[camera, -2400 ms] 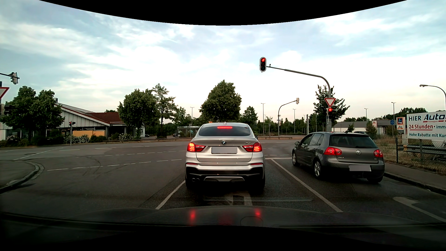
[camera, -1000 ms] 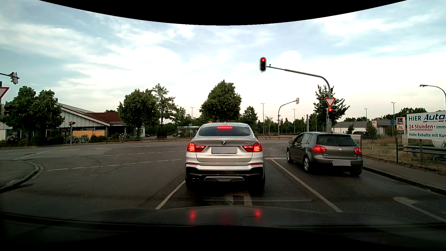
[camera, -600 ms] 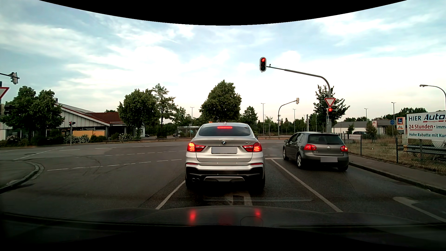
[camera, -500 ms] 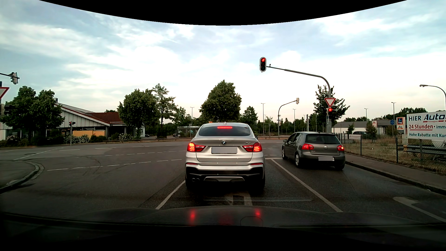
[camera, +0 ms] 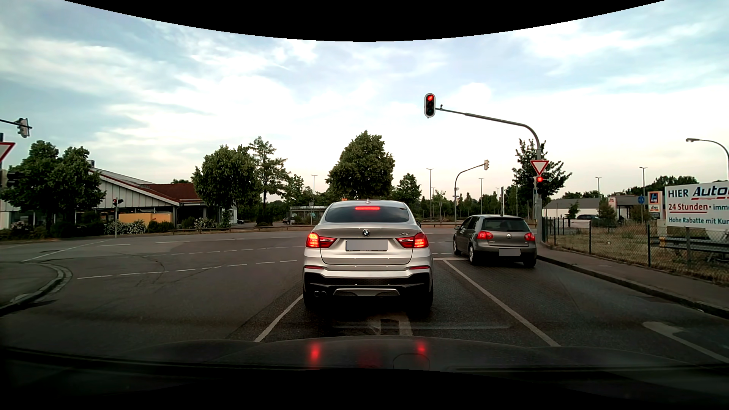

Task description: Follow the waypoints while adhering to traffic rules and regulations

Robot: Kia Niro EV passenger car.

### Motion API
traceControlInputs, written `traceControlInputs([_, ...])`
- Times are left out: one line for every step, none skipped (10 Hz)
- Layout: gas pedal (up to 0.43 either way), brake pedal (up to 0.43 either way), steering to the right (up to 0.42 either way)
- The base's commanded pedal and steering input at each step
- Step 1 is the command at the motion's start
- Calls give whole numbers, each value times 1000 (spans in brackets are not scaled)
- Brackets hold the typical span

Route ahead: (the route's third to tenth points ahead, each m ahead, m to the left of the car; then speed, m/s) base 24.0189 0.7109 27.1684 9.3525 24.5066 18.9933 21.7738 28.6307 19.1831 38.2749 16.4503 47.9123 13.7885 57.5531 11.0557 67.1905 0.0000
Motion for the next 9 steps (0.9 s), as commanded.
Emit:
traceControlInputs([0,250,-15])
traceControlInputs([0,250,-15])
traceControlInputs([0,250,-14])
traceControlInputs([0,250,-14])
traceControlInputs([0,250,-15])
traceControlInputs([0,250,-14])
traceControlInputs([0,250,-15])
traceControlInputs([0,250,-15])
traceControlInputs([0,250,-14])
